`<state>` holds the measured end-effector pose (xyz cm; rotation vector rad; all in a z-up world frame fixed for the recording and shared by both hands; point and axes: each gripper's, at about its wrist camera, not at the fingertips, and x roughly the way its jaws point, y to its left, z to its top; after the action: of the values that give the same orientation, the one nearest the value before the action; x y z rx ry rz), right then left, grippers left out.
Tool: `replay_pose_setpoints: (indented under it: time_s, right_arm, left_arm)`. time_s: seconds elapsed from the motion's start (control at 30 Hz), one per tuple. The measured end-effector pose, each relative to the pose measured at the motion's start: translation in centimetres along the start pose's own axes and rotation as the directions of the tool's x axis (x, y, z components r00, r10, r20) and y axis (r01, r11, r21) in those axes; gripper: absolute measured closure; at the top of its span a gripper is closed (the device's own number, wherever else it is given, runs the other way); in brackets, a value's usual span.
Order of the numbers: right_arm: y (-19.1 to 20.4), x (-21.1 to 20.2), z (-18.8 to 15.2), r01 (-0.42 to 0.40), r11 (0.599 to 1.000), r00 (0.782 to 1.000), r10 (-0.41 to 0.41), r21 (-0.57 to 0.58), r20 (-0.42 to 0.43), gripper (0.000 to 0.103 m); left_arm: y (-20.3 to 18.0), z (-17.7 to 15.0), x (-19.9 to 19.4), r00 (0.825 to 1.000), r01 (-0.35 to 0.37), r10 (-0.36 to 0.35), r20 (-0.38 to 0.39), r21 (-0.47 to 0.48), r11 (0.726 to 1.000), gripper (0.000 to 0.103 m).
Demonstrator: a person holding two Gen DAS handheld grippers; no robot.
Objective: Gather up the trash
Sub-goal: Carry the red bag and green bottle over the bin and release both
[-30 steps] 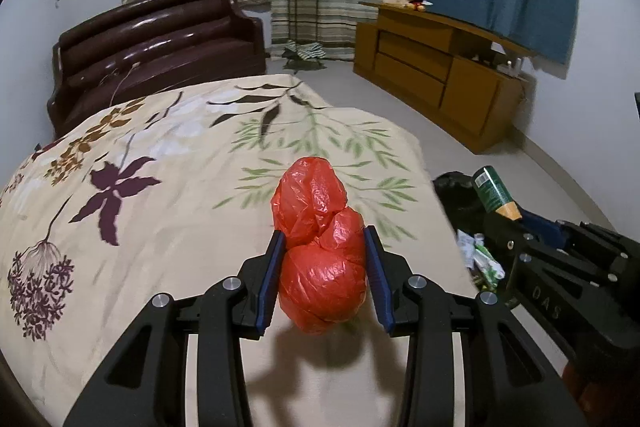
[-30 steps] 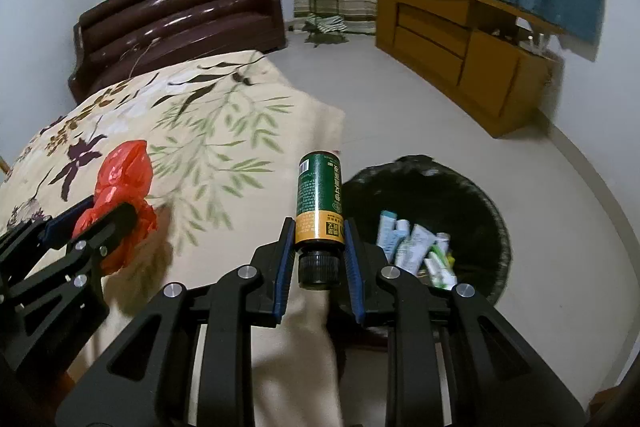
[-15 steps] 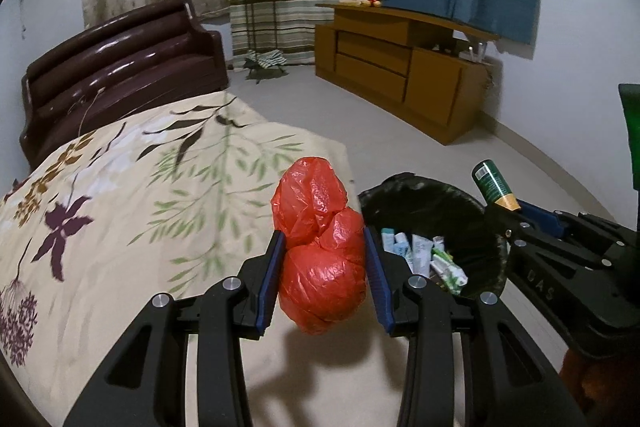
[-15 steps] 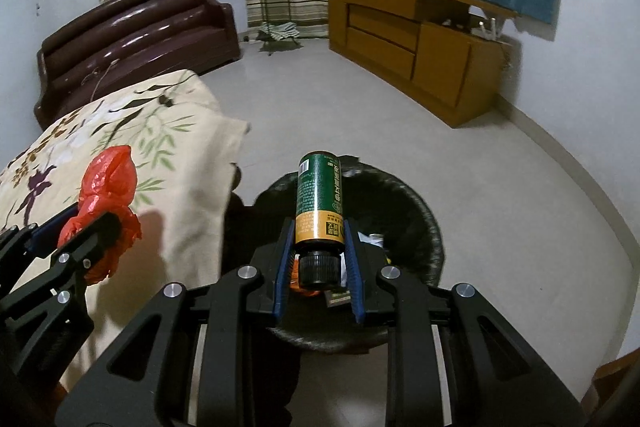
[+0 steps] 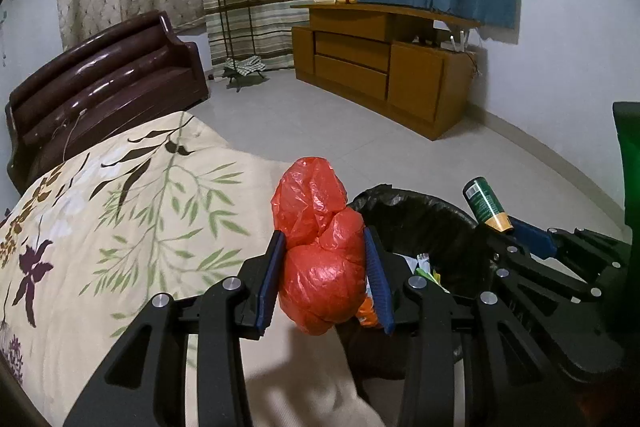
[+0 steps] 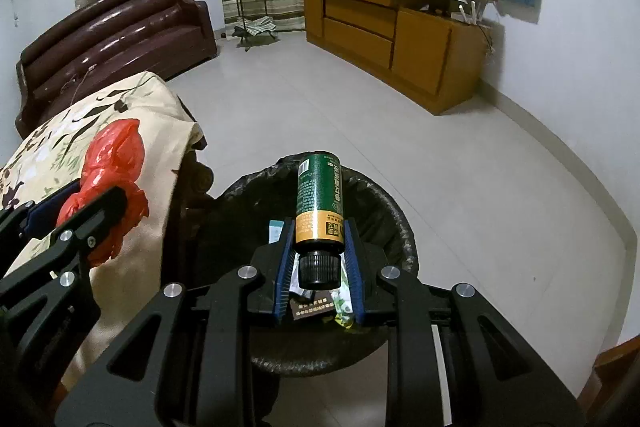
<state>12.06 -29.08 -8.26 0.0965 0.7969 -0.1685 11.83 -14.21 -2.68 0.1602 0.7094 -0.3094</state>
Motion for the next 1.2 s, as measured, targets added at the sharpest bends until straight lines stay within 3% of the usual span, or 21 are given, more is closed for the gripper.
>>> replay_pose_setpoints:
  time_s: [0.33,0.47,0.73,1.0,1.2]
  right_arm:
    - [-0.3,1.5,0.8,0.011,1.000,1.000,-0.011,0.007,-0.001,0.079]
    - [-0.4,1.6,0.8,0.017,1.000,1.000,-0.017,0.014,0.006,0.065]
    - [-0.9,0.8,0.7,0.035,0.999,0.999,-0.036,0.032,0.025,0.060]
    - [-1.4,-0.1,0.4,0.051,0.998,0.998,-0.053,0.047,0.044,0.046]
    - [-1.5,-0.7,0.0,0.057,0.997,0.997,-0.060,0.056,0.044,0.041]
  left_arm:
    - [-0.4,0.5,1.5,1.000,-0.004,0.004,-0.028,0.004,1.000,0.060]
    - [-0.1,0.5,1.3,1.000,-0.004,0.004,-0.026,-0.011,1.000,0.054]
    - [-0.2,0.6,1.3,1.000,-0.009,0.009,-0.015,-0.017,1.000,0.045]
    - [0.3,0.6,0.7,1.000,-0.012,0.012,-0.003,-0.028,1.000,0.040]
    - [0.7,0.1,-0.4,1.000,-0.019,0.019,0.012,-0.036,0.999,0.034]
